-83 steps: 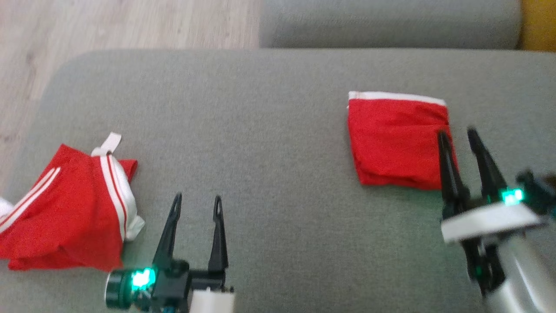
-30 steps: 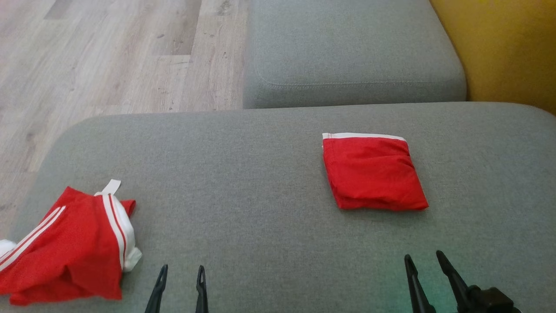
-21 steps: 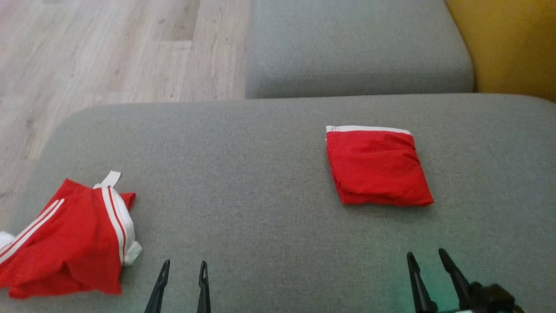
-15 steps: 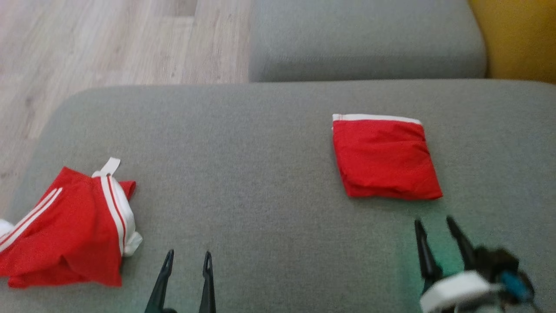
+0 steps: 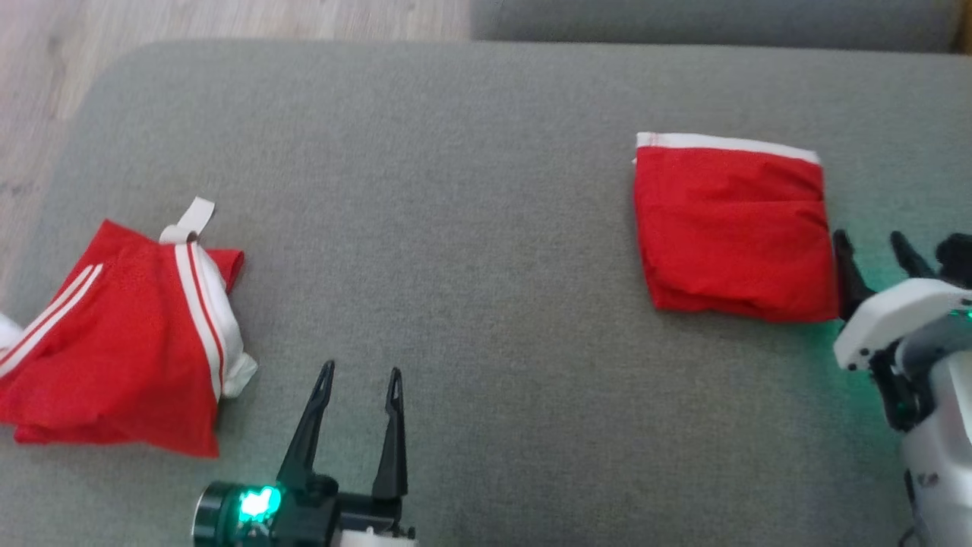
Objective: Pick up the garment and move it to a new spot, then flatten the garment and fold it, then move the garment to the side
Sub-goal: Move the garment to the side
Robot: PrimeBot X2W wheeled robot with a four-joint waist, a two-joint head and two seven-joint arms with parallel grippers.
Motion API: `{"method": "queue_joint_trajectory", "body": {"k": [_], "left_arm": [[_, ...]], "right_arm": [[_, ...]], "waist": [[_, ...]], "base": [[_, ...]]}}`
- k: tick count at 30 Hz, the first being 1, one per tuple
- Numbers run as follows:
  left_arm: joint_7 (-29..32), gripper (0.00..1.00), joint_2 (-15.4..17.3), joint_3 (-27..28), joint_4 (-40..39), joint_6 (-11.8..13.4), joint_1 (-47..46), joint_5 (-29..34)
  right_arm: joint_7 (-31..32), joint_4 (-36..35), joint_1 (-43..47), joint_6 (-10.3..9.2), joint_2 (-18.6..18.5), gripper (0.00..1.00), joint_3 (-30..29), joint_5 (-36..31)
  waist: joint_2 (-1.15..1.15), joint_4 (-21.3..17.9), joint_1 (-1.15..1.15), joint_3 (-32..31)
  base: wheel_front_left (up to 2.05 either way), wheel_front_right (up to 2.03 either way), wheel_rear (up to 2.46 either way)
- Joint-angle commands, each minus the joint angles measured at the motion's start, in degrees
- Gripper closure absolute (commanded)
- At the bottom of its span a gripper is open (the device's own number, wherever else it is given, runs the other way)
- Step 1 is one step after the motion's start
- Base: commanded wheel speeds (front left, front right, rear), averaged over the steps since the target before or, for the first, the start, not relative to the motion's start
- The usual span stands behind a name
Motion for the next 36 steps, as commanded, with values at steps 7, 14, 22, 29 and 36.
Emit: {"method": "queue_joint_trajectory", "body": {"k": [7,14,22,29,36], "left_arm": [[-0.3,0.0,-0.6,0.4,-1.8,1.0,-4.3,0.7],[-0.3,0.0,-0.6,0.4,-2.7,1.1,-5.9,0.7],[-0.3,0.0,0.4,-0.1,-4.3,-0.7,-12.0,2.2],[-0.3,0.0,1.0,-1.6,-4.9,-2.1,-18.0,3.0],[-0.3,0.0,1.0,-2.6,-4.7,-2.2,-20.8,2.7]], "right_arm": [[4.5,3.3,-4.5,-0.04,-3.1,1.0,12.3,10.8],[1.7,2.4,-7.9,-0.04,-8.8,1.0,14.5,13.1],[3.4,-0.8,-13.2,-0.04,-20.4,1.0,15.4,15.9],[2.2,1.0,-17.5,-0.04,-28.3,1.0,12.2,16.3],[-0.2,3.9,-19.9,-0.04,-32.1,1.0,7.2,12.4]], "waist": [[0.0,0.1,-0.02,3.7],[0.0,-4.2,-0.02,7.4],[0.0,-11.8,-0.02,17.0],[0.0,-14.1,-0.02,23.6],[0.0,-14.2,-0.02,26.9]], "base": [[0.0,0.0,0.0],[0.0,0.0,0.0],[0.0,0.0,0.0],[0.0,0.0,0.0],[0.0,0.0,0.0]]}}
